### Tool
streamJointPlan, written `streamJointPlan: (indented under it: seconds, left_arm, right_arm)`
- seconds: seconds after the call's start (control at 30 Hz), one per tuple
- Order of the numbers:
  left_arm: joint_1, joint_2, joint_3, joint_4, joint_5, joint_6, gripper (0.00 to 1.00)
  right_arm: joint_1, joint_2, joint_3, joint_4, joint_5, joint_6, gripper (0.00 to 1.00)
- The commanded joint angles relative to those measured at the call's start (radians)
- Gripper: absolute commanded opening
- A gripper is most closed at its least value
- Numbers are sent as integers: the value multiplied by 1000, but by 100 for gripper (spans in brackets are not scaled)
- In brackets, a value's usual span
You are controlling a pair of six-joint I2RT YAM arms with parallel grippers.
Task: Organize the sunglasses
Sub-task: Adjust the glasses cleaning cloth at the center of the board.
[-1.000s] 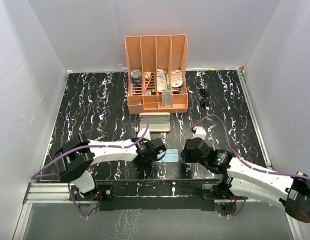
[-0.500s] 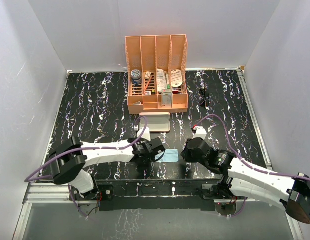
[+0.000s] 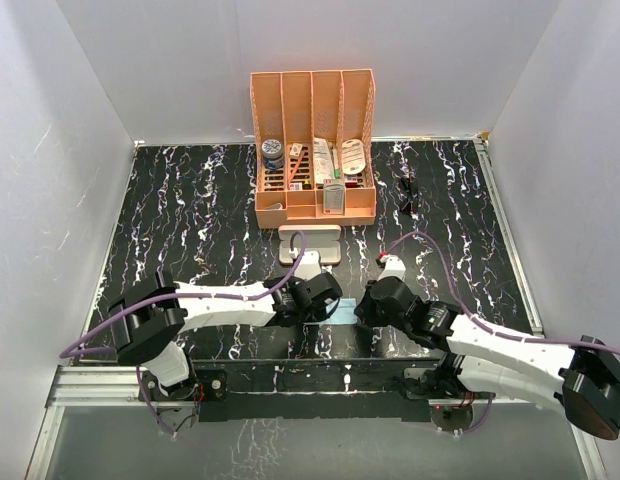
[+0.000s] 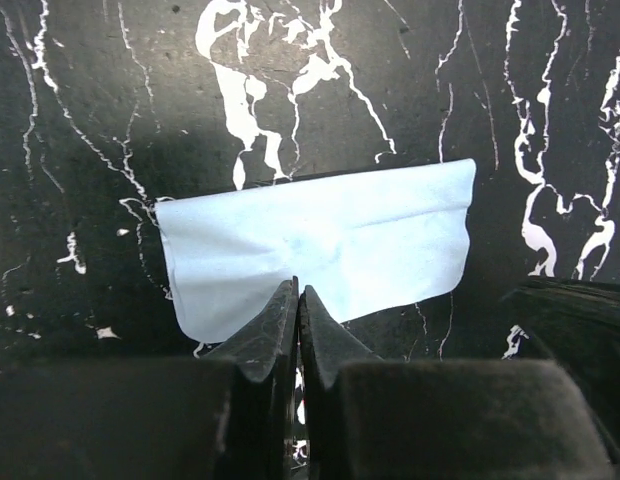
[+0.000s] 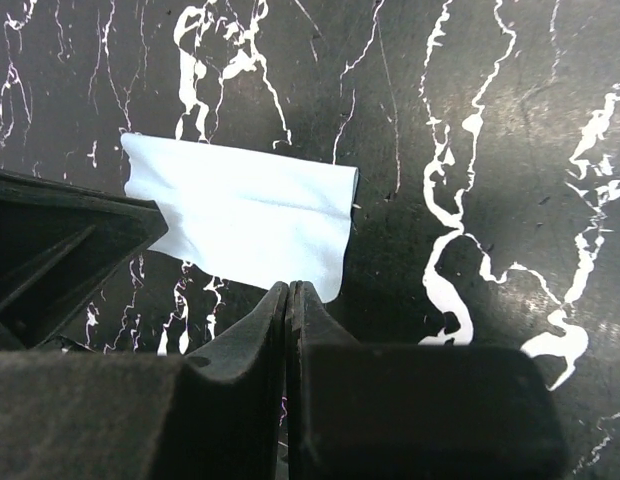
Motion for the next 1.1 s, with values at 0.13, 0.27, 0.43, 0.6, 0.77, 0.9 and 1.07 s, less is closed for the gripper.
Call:
streamJointPlan:
  seconds: [0.13,0.27,0.43,0.6,0.77,0.9,1.07]
  left_arm:
    - [-5,-20,-54,173,-16,32,0]
    - [-5,-13,-57,187,-23,40,0]
    - [-5,3,-72,203,-25,30,0]
    - [-5,28,-79,185,-24,11,0]
    - [-3,51,-78,153,-29,1,0]
    - [-4,74,-68,96,-35,-23,0]
    - [-4,51,-91,35,-51,-51,0]
  right_arm:
    - [-4,102,-30,258,-64,-19,0]
    - [-4,175,-29,321,-80,-18,0]
    - [-4,246,-23,369,-94,-14,0]
    - [-4,282,-13,378,-100,-14,0]
    - [-4,280,-16,367,-96,-11,0]
    - [-4,283,-13,350,-88,-6,0]
    - [-5,292,-3,325,-83,-2,0]
